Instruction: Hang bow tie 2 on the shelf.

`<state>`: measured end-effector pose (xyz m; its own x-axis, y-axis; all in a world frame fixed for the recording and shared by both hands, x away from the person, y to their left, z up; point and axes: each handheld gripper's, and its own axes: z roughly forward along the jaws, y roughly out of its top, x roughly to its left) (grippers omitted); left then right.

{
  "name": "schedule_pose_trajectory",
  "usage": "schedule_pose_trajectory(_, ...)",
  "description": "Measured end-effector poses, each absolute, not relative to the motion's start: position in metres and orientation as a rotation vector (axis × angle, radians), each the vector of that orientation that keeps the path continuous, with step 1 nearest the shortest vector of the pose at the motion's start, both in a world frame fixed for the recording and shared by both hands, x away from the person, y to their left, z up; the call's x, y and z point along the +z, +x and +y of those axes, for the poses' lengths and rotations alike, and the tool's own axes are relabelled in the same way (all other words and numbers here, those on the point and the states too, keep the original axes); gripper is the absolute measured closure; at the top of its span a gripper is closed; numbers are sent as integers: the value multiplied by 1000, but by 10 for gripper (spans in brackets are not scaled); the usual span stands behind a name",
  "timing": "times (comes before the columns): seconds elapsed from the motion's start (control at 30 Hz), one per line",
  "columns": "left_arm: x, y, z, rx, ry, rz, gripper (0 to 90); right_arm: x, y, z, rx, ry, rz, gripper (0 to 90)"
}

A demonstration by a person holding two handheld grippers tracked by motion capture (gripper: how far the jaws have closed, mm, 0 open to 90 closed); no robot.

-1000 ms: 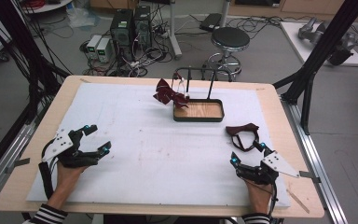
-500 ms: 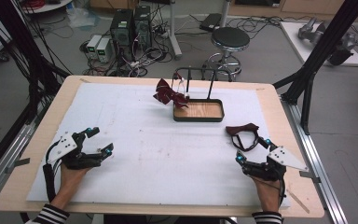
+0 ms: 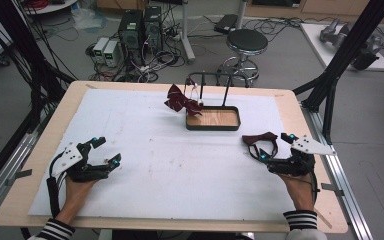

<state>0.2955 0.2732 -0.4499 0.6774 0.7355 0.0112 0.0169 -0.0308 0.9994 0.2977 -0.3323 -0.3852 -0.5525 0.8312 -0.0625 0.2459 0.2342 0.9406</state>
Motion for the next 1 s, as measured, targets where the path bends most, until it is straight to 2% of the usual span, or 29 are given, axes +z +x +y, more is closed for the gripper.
schedule_pose_trajectory(1.0, -453, 297, 275, 638, 1495, 672, 148, -361, 358, -356, 1007, 953, 2205, 49)
